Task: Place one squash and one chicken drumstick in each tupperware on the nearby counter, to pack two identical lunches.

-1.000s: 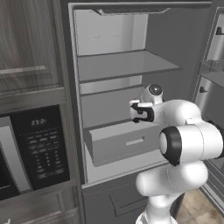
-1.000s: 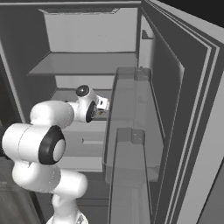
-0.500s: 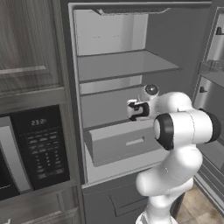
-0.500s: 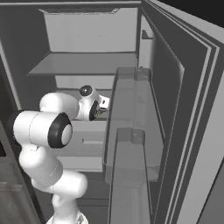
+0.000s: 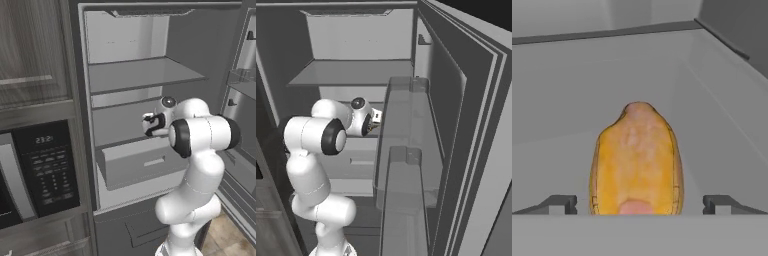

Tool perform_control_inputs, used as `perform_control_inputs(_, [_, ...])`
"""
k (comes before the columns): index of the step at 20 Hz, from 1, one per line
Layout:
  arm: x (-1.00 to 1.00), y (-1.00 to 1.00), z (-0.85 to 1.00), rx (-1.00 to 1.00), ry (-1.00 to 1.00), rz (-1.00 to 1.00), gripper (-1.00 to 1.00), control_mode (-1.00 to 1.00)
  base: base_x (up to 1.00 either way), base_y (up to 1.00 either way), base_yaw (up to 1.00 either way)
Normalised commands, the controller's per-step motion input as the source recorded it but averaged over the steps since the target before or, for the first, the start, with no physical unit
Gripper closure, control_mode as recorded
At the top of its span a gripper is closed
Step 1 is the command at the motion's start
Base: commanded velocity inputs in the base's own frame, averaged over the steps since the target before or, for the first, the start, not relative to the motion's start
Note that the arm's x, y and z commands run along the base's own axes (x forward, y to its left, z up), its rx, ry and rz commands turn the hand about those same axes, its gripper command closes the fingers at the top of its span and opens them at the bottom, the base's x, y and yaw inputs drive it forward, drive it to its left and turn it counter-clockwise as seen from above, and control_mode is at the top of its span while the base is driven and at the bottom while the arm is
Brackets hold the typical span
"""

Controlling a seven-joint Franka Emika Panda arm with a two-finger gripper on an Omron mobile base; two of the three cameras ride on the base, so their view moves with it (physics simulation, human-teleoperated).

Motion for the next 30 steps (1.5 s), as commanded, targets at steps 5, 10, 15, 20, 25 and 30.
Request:
perform_control_inputs(5, [0.37, 0.0, -0.17, 0.0, 0.03, 0.0, -1.0, -1.0, 0.0, 0.0, 0.0])
perform_control_inputs(10, [0.32, 0.0, -0.22, 0.0, 0.04, 0.0, -1.0, -1.0, 0.0, 0.0, 0.0])
perform_control_inputs(15, [0.17, 0.0, -0.38, 0.0, 0.09, 0.0, -1.0, -1.0, 0.0, 0.0, 0.0])
perform_control_inputs(20, [0.01, 0.0, -0.58, 0.0, 0.14, 0.0, -1.0, -1.0, 0.0, 0.0, 0.0])
perform_control_inputs(25, [0.0, 0.0, -0.71, 0.0, 0.14, 0.0, 1.0, -1.0, 0.0, 0.0, 0.0])
perform_control_inputs(30, [0.0, 0.0, -0.11, 0.0, -0.01, 0.0, 1.0, -1.0, 0.0, 0.0, 0.0])
